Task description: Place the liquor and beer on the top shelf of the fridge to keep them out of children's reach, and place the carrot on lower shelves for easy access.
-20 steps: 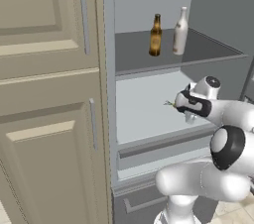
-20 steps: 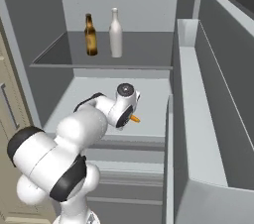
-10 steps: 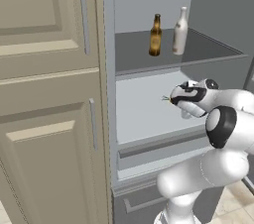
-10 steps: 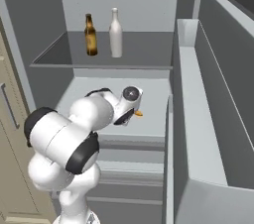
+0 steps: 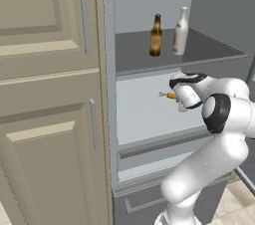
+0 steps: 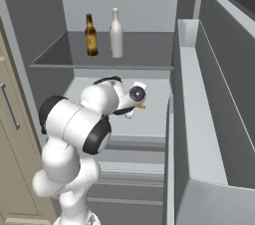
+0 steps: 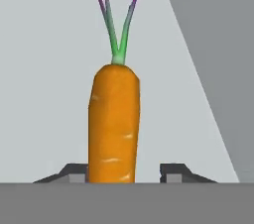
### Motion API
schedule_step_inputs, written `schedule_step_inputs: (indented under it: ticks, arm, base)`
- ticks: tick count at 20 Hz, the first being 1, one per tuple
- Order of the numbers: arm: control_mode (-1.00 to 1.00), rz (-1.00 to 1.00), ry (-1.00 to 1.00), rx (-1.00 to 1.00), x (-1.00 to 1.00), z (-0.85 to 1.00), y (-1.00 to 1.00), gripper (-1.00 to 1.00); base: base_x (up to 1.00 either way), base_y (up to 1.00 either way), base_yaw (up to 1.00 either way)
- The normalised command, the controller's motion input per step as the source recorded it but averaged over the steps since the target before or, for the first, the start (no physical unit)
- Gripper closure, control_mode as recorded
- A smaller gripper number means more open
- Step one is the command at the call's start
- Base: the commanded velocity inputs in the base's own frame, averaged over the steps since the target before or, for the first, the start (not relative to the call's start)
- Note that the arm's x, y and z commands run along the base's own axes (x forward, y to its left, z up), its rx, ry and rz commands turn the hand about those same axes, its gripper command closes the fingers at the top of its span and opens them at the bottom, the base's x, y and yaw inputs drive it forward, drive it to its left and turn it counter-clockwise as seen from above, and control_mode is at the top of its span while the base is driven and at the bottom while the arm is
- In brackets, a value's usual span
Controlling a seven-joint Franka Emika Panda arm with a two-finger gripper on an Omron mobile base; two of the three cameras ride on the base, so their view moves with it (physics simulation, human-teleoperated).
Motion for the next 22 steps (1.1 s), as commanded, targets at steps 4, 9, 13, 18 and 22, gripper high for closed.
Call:
schedule_step_inputs:
  ticks: [4,9,13,18,22]
  arm:
    - [-1.00,0.06,0.00,-0.03,-0.02,0.00,0.00,-1.00]
    - [-1.00,0.02,0.00,-0.13,-0.30,0.14,0.00,-1.00]
    - [-1.00,0.00,0.00,-0.19,-0.58,0.59,0.00,-1.00]
    - [-1.00,0.00,0.00,-0.23,-0.70,0.67,0.00,-1.00]
    - [-1.00,0.00,0.01,-0.22,-0.78,0.76,0.00,-1.00]
  base:
    - [0.00,0.00,0.00]
    - [0.00,0.00,0.00]
    - [0.00,0.00,0.00]
    - [0.00,0.00,0.00]
    - [0.00,0.00,0.00]
